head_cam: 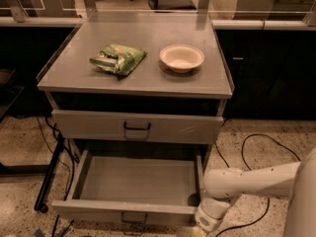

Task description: Close middle drawer

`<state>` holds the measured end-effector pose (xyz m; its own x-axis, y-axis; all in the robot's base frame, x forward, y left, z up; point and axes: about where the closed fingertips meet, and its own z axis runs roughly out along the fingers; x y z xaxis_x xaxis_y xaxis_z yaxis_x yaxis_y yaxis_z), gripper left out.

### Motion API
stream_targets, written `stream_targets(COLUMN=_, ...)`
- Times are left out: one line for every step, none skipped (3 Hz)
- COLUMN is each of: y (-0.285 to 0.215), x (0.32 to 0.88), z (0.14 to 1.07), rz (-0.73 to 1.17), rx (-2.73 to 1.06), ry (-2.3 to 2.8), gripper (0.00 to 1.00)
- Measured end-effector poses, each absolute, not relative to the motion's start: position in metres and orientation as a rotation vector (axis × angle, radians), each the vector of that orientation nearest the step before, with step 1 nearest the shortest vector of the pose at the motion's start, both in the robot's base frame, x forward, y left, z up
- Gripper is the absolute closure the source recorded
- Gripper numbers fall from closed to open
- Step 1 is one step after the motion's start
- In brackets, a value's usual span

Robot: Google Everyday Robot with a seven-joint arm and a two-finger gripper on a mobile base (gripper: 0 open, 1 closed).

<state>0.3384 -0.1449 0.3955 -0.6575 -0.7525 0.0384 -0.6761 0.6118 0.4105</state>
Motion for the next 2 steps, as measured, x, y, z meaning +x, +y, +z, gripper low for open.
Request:
stream_targets(y=-0.147, x=0.34, z=0.397, rz=-0.555, rx=1.151, ry=-2.657, gripper=1.0)
stream_targets(y=-0.147, x=0.356, z=0.403, rz=-0.585, rx=1.139, ry=-2.715, gripper=1.0)
